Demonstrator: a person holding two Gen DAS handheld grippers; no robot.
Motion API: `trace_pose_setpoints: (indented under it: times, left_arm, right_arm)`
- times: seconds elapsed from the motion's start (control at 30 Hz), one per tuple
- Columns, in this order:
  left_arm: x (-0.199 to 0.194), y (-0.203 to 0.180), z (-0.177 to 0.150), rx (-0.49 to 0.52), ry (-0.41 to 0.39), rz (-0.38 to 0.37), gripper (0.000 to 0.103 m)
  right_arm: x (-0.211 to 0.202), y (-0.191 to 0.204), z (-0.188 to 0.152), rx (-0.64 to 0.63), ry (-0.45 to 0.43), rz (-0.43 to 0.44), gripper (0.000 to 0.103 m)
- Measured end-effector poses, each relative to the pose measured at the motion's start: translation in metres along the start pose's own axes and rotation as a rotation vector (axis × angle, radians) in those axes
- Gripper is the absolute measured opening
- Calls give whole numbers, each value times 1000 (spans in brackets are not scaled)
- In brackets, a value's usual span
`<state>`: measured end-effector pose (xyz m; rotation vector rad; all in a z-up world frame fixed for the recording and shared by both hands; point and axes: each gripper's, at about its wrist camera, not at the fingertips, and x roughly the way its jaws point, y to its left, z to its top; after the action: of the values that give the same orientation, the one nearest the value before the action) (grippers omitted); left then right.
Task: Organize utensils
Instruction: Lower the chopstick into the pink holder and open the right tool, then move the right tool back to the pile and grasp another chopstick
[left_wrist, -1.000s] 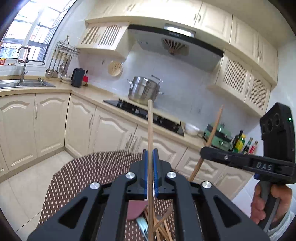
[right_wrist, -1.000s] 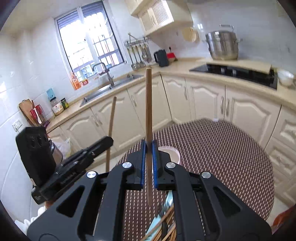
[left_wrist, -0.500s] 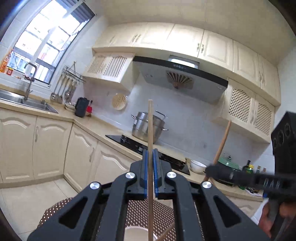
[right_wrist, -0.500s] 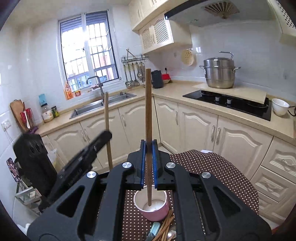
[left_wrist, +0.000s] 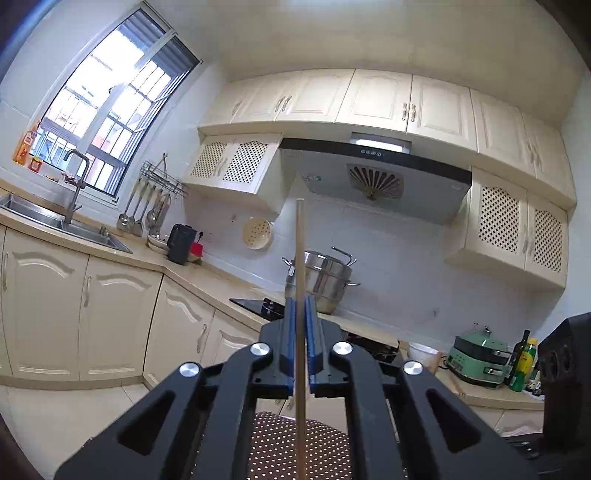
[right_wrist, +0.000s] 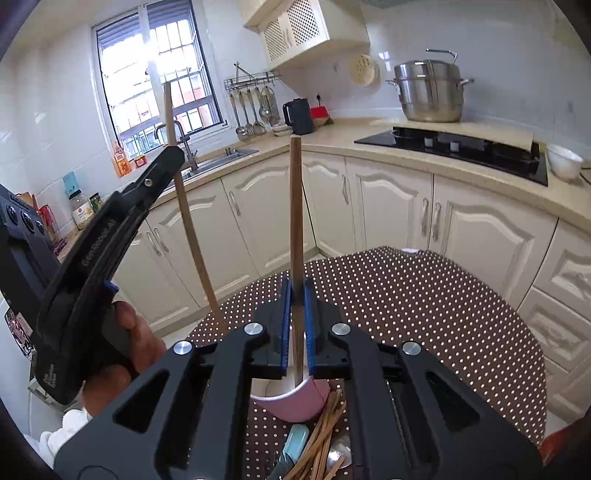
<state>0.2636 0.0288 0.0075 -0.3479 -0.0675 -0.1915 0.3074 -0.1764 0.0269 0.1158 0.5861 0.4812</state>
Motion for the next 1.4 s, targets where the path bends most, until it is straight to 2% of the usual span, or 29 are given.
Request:
trace_pose_setpoints:
  times: [0.23, 0.43, 0.7, 0.73, 0.83, 0.93, 0.97, 1.07, 1.2, 1.27, 1.4]
  left_arm:
    - [-2, 3, -17, 34, 51, 4, 5]
    - [-20, 6, -31, 63, 110, -7, 5]
    - [-37, 5, -35, 84, 167, -27, 7]
    - [-39, 4, -34, 91, 167, -27, 9]
    - [-49, 3, -31, 97, 160, -29, 36]
    - [-57, 5, -28, 81, 165, -35, 44]
    - [-59, 6, -26, 77, 169, -31, 51]
    - [-65, 8, -21, 56, 182, -25, 60]
    - [-76, 9, -15, 33, 205, -17, 65]
    - [-82, 8, -12, 24, 218, -17, 72]
    - [-96, 5, -7, 26, 236, -19, 74]
  right_arm:
    - [3, 1, -7, 9, -3, 4, 7]
    - [3, 1, -12, 20, -8, -11, 7]
    - [-3, 7, -19, 18, -31, -43, 8]
    - [-4, 8, -19, 19, -31, -45, 8]
    - [-5, 10, -21, 22, -29, -49, 8]
    - [-9, 12, -23, 26, -27, -53, 9]
    - [-10, 12, -24, 28, -29, -55, 16]
    - [-22, 14, -25, 38, -67, -65, 58]
    - [-35, 20, -27, 32, -79, -63, 58]
    - [-43, 21, -29, 34, -89, -68, 62]
    - [-59, 20, -33, 53, -107, -75, 64]
